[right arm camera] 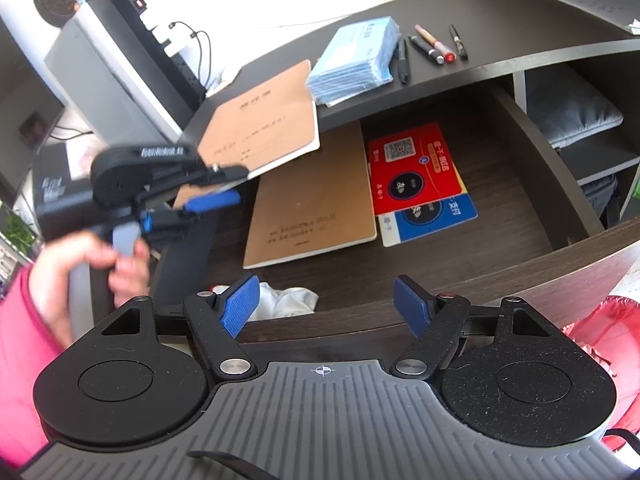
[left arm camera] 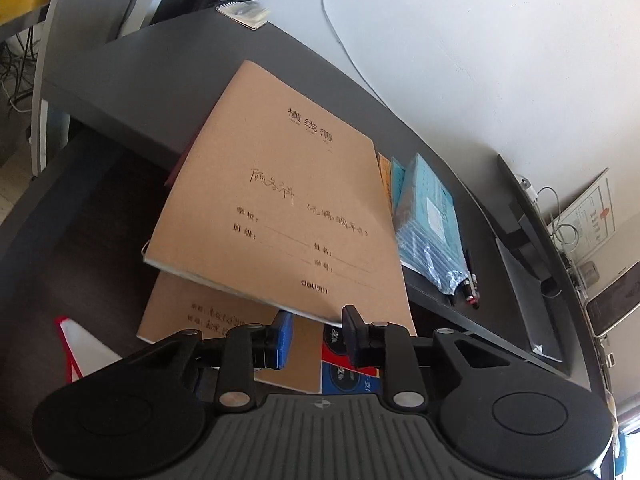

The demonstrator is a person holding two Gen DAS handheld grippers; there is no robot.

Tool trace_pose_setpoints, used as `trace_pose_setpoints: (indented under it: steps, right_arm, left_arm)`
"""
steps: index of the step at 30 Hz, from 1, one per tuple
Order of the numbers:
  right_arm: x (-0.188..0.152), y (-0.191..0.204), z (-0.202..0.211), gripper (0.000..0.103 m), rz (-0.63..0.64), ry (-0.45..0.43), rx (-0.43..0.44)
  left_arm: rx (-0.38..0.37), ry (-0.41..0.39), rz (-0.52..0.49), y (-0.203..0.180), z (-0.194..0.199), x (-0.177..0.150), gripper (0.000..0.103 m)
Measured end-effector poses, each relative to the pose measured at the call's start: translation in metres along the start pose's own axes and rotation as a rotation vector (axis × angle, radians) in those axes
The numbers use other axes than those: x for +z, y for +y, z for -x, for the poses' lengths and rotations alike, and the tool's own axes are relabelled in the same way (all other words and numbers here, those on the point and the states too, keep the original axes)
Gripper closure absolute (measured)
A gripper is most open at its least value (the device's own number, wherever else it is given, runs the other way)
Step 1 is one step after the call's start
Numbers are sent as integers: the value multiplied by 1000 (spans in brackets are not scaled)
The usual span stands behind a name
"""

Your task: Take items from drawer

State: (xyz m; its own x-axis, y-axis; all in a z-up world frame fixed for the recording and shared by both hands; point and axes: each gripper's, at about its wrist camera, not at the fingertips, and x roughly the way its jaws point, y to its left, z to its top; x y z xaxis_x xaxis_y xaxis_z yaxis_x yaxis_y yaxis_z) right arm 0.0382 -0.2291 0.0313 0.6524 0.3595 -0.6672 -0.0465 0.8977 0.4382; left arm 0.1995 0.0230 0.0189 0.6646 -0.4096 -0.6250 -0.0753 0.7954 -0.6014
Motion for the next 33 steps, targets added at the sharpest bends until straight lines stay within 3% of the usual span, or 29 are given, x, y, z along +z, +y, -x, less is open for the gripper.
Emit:
trace_pose_setpoints:
  steps: [2,7,13,16,18,24,29,33]
  right_arm:
    - [-1,-1,-1,24,-3,7,3]
    - [-2,-3,3,24,3,0,0]
    - [-5,-5,8,24,-2,-4,2]
    - [-5,-6,11,24,-8,-7,5]
    - [-6,-7,13,24,-8,-12,6]
    - [-8,-5,21,23,40,-22,4]
    - [-19,2,27,18,117,-24,6]
    - [-30,7,32,12,179,-23,19]
  left_arm:
    - [12,9,3,3,-12,12,74]
    - [29,-39,-21,-2,-26,28,76]
    - [12,-81,-32,-2,-26,23,74]
    - [9,-30,-95,-4,-11,7,57]
    - [24,-1,-171,-8,5,-10,38]
    - [23,-19,-361,-12,70,-68,18]
    - [83,-11,-379,-3,104,-104,16]
    - [197,12,-416,2,116,-124,11]
